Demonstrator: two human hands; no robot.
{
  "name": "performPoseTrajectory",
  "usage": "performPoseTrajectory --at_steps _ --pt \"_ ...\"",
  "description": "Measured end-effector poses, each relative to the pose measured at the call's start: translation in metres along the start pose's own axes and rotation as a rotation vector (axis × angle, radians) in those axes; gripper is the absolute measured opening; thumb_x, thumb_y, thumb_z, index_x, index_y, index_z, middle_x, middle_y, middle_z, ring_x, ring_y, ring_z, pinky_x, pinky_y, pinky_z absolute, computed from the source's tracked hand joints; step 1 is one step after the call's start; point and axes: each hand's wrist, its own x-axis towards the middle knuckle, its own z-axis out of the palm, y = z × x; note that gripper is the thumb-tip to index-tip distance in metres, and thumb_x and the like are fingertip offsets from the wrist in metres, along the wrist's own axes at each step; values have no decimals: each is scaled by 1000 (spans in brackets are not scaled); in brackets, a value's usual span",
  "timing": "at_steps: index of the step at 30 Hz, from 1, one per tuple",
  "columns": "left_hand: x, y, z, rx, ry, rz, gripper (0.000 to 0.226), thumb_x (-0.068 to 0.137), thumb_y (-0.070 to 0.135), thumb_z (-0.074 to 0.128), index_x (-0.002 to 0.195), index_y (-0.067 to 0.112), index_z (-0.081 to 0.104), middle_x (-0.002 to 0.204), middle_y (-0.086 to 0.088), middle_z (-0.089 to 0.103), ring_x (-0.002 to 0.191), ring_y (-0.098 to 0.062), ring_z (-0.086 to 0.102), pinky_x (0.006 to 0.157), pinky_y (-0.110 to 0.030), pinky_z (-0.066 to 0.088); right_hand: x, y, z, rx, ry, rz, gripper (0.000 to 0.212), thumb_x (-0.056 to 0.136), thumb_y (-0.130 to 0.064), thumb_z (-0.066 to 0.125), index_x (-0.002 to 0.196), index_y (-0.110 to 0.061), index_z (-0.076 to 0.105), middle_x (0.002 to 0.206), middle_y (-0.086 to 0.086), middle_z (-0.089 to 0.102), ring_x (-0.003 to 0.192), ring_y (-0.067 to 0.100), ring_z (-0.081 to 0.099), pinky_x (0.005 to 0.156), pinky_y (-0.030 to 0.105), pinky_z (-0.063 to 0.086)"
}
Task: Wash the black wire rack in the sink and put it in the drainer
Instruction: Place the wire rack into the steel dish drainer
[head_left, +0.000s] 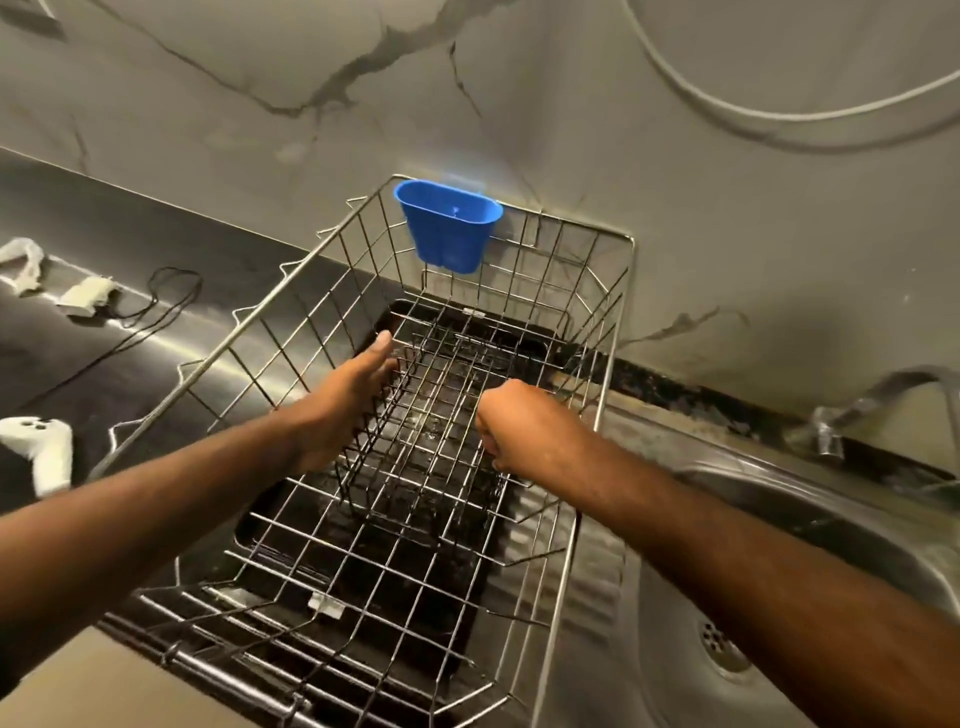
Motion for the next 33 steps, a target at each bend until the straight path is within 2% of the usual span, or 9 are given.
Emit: performPoseTrajectory --at_steps 4,9,12,13,15,18,22,28,33 --pt "1 -7 -4 -7 3 -10 88 91 80 17 162 27 19 170 -4 12 156 -27 12 126 -51 2 6 -3 5 14 -23 -12 38 86 -1 64 61 -22 45 64 -8 51 54 2 48 46 14 32" --pt "-7 -3 -6 50 32 37 90 92 79 11 162 22 21 168 -3 18 156 -25 15 126 -47 6 5 -6 2 -5 -15 -23 12 85 -8 70 78 -16 65 76 -4 66 69 8 64 57 21 51" --pt "-16 1 1 308 108 193 81 100 70 17 161 18 20 165 5 24 150 -15 25 120 -29 17 -2 -3 -7 -66 3 -9 11 85 -12 70 79 -21 68 73 -8 66 63 5 59 48 19 37" --pt "-20 4 4 437 139 270 73 103 61 22 161 17 21 164 9 24 148 -11 26 117 -22 19 -5 -1 -10 -71 22 -8 10 86 -14 69 80 -22 69 72 -8 66 62 5 58 49 21 37" --pt "-28 10 8 614 151 382 70 103 56 29 163 21 17 168 9 15 153 -7 14 119 -24 14 -11 3 -15 -54 41 -7 3 89 -24 69 92 -24 70 79 -8 66 67 7 60 58 23 45" --pt "-39 16 12 734 134 440 73 101 60 30 163 27 11 169 11 6 153 -3 1 122 -30 7 -22 8 -19 -14 54 4 26 91 -39 65 114 -26 65 98 -5 69 88 15 65 77 32 53" --pt "-57 30 28 822 228 527 77 98 60 38 163 27 12 169 9 4 153 -2 -2 122 -28 5 -48 22 -24 37 192 25 37 91 -43 63 123 -24 60 114 -5 67 105 18 60 92 41 51" --pt "-88 50 70 871 297 625 81 96 62 43 162 26 12 170 7 7 155 -7 0 128 -38 9 -96 46 -32 195 399 95 45 91 -35 66 133 -21 58 131 -2 63 121 20 56 103 42 44" --pt "-123 56 120 904 291 663 84 95 63 44 162 26 12 168 11 6 155 -4 1 126 -33 10 -139 69 -28 245 462 135 46 91 -34 66 134 -20 58 134 -1 61 123 19 55 104 41 44"
